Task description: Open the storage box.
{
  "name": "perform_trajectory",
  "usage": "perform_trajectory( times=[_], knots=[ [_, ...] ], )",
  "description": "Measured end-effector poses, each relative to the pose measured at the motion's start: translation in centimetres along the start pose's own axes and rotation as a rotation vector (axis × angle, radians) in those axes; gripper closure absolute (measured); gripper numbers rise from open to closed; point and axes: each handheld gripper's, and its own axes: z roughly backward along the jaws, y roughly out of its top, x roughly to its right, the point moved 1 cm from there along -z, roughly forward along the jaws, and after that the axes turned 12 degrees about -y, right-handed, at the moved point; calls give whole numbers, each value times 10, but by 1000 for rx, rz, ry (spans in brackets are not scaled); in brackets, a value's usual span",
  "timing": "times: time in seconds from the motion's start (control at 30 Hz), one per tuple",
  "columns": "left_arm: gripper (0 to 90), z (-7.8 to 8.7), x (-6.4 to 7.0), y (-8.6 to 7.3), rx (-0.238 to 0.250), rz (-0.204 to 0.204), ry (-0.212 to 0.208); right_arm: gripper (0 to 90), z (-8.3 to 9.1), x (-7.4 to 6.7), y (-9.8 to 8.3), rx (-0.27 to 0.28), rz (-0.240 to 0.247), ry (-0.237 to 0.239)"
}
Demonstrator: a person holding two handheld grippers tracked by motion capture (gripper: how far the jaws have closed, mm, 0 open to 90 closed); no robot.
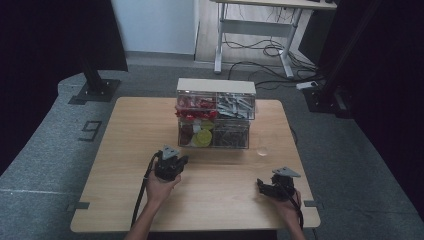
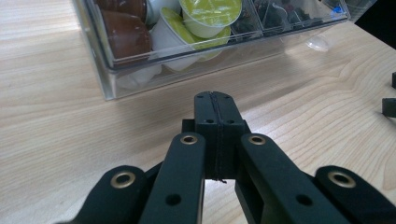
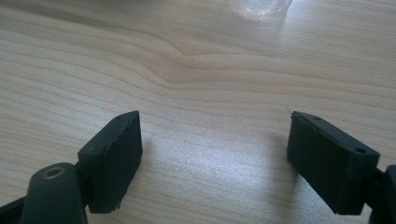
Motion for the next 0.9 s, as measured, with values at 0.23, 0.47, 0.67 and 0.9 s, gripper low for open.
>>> perform_trajectory(
  times=[0.23,0.47,0.67,0.9],
  knots=[
    [900,-10,-1,5,-5,7,-15,190,0,0,0,0,-1,-2],
    [900,-20,-9,11,-2,34,-42,194,0,0,0,0,-3,-4],
    [900,-27,-14,13,-13,42,-29,195,0,0,0,0,-4,-4],
    [900,-37,-20,13,-27,28,10,199,1,0,0,2,-3,-8]
  ],
)
